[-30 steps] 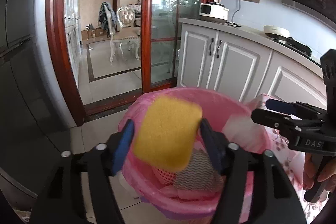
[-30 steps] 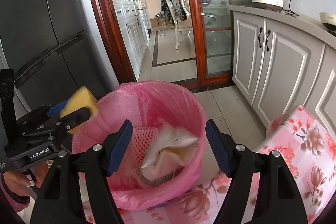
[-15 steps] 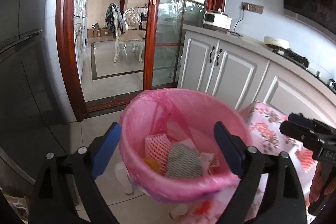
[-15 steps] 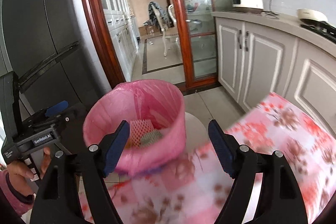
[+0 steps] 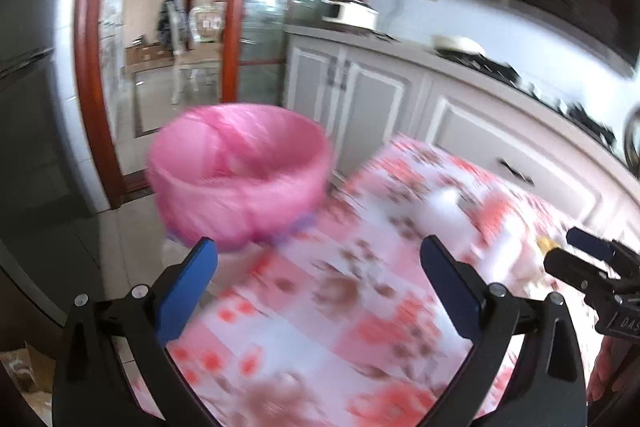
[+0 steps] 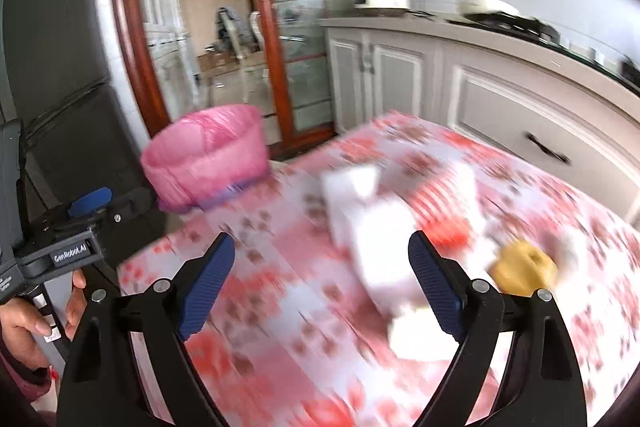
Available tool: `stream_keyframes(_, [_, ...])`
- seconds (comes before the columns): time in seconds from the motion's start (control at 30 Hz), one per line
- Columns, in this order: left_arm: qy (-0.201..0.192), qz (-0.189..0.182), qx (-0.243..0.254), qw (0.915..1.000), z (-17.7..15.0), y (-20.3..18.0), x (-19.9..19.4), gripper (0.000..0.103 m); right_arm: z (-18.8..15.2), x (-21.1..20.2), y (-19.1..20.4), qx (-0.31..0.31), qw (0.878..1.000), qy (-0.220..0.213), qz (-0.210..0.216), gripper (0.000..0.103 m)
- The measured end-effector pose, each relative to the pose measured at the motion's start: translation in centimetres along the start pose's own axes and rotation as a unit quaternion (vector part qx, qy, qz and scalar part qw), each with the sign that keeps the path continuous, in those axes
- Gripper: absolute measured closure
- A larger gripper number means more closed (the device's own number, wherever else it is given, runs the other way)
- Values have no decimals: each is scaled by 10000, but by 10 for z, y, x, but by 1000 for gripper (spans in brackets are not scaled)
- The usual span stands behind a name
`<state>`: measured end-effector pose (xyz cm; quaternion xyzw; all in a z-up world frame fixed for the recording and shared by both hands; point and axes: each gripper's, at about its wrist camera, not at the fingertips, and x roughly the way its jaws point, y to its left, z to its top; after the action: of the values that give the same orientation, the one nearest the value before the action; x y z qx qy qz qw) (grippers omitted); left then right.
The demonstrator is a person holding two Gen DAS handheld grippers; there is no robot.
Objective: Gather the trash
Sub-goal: 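Move both open grippers back over the table items, then grasp the white crumpled tissue with the right gripper while the left gripper grasps a white paper cup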
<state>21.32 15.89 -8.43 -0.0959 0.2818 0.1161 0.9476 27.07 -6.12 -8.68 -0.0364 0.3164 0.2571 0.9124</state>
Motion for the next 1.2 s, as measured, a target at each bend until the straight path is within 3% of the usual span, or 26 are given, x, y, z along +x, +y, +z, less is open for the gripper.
stream_keyframes(0.2, [225,-338,612,9973,-34,-68,1,5,-48,-35,-54,521,9970,95,-570,19])
stream_keyframes(0.5, [559,-754,1108,9894,-69,-130,11,5,-90,-54,-121,1163,9861,244,-1163,19])
stream_keyframes(0.73, [624,-859,1416,9842,-80,-154,14,5,-86,-29,-151,1385,9803,406,-1351,19])
stream_keyframes(1.0, [654,-846,1508,9828,-80,-155,23,5,-63,17,-168,1391,9786,558,-1408,19])
stream_keyframes(1.2, [723,-871,1385,9839,-75,-151,33,5,-57,38,-174,1369,9780,697,-1414,33])
